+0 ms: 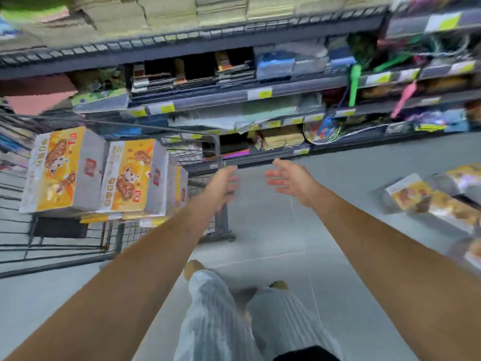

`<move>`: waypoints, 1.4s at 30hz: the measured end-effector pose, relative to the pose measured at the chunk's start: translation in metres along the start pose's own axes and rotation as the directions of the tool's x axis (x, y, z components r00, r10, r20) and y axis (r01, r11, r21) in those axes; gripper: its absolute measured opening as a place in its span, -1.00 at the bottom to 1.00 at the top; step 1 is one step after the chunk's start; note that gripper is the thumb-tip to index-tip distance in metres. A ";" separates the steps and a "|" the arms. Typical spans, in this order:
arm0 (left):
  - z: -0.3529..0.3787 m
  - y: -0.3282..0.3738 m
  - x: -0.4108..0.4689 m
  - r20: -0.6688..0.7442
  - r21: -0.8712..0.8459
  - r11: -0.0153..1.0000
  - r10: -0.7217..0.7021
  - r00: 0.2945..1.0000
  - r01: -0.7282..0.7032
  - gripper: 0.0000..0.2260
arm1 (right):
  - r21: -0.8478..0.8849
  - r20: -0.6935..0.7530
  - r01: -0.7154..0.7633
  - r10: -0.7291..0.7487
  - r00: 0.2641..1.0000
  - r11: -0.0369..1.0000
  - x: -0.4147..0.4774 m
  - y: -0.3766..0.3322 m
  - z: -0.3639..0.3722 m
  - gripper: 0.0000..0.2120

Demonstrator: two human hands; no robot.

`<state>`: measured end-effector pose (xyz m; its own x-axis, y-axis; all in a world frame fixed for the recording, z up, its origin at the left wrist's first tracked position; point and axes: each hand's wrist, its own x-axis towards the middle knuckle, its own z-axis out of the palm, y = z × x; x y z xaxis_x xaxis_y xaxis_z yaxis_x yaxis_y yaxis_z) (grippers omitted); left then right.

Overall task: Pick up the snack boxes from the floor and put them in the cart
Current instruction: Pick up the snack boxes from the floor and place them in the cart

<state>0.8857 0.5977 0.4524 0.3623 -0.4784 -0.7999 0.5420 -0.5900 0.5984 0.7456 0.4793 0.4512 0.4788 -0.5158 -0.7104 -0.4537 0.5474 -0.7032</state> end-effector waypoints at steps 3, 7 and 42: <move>0.072 -0.002 -0.003 0.080 0.083 0.995 0.050 0.996 -0.056 -0.79 | 0.032 -0.052 0.022 -0.020 0.998 0.999 -0.023 0.012 -0.067 -0.66; 0.157 -0.007 -0.013 0.246 0.160 0.982 0.055 0.968 -0.097 -0.69 | 0.126 -0.158 0.033 -0.013 0.987 0.991 -0.053 0.031 -0.145 -0.69; 0.786 0.024 0.041 0.642 0.714 0.574 -0.306 0.703 -0.402 -0.89 | 0.608 -0.663 0.273 0.287 0.692 0.746 -0.115 0.076 -0.647 -0.80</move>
<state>0.3175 0.0524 0.4698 -0.3977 -0.5735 -0.7162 -0.3758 -0.6103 0.6974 0.1699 0.1543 0.4615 -0.2971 -0.6365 -0.7118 0.2494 0.6678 -0.7013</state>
